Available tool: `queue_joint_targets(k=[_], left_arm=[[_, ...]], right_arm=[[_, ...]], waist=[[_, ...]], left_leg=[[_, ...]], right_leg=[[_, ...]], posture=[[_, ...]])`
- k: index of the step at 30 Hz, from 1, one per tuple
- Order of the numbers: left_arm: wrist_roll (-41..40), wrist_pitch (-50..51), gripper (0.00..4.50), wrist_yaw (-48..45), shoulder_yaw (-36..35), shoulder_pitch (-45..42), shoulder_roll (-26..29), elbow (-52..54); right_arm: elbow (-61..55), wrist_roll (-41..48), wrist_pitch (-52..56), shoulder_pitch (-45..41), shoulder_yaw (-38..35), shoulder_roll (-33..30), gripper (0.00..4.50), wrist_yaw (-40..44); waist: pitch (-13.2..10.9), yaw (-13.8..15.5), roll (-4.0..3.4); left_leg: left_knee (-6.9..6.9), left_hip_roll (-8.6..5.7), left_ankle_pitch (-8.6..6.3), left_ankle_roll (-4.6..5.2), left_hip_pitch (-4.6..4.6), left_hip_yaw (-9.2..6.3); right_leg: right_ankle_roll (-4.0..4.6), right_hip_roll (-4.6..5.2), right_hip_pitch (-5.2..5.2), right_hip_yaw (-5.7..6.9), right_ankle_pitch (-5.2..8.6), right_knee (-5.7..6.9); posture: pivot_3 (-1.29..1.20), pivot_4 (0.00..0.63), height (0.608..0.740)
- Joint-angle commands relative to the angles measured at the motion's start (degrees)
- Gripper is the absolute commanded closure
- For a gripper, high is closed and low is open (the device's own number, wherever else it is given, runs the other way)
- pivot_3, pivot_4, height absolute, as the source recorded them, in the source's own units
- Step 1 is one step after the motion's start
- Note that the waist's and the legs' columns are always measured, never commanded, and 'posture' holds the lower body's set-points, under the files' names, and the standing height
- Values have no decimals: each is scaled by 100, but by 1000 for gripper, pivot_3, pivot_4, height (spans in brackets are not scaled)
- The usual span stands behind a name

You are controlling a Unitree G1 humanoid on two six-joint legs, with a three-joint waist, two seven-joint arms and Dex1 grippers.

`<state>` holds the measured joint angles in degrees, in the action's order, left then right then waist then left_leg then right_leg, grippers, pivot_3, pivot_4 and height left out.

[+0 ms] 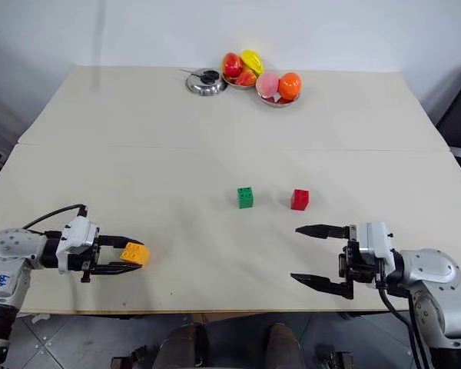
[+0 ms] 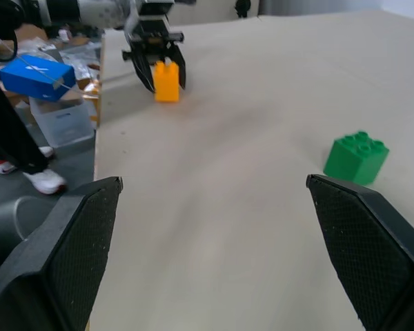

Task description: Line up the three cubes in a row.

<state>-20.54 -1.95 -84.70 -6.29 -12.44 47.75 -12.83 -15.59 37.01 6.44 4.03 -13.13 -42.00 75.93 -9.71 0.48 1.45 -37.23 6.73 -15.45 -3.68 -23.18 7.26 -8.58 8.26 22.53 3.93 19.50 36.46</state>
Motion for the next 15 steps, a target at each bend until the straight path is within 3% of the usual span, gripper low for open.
queue_joint_targets(k=[1, 5, 15], left_arm=[[-221, 238, 2568, -7, 132, -640, -232, -84], [488, -12, 2568, 251, 804, -2446, -1083, -1479], [1857, -1415, 2568, 1239, 1438, -4784, -2316, -5157]], right_arm=[[-195, 12, -150, 132, -249, -18, 0, -97], [-156, -15, -199, 189, -358, -34, 0, -182], [-342, -56, -310, 442, -563, 20, 0, -422]], waist=[[0, 62, 0], [-1, 236, 0], [-3, 191, 15]], left_leg=[[-3, 0, 0, 0, 0, 0], [-33, -2, 2, 3, -2, -10], [-54, -2, -10, 12, -16, -4]], right_leg=[[0, 0, 0, 0, 0, 1], [-6, 0, -15, 1, -3, 11], [-16, -3, -9, -4, -10, -5]], posture=[[0, 150, 740], [0, 150, 740], [0, 150, 740]])
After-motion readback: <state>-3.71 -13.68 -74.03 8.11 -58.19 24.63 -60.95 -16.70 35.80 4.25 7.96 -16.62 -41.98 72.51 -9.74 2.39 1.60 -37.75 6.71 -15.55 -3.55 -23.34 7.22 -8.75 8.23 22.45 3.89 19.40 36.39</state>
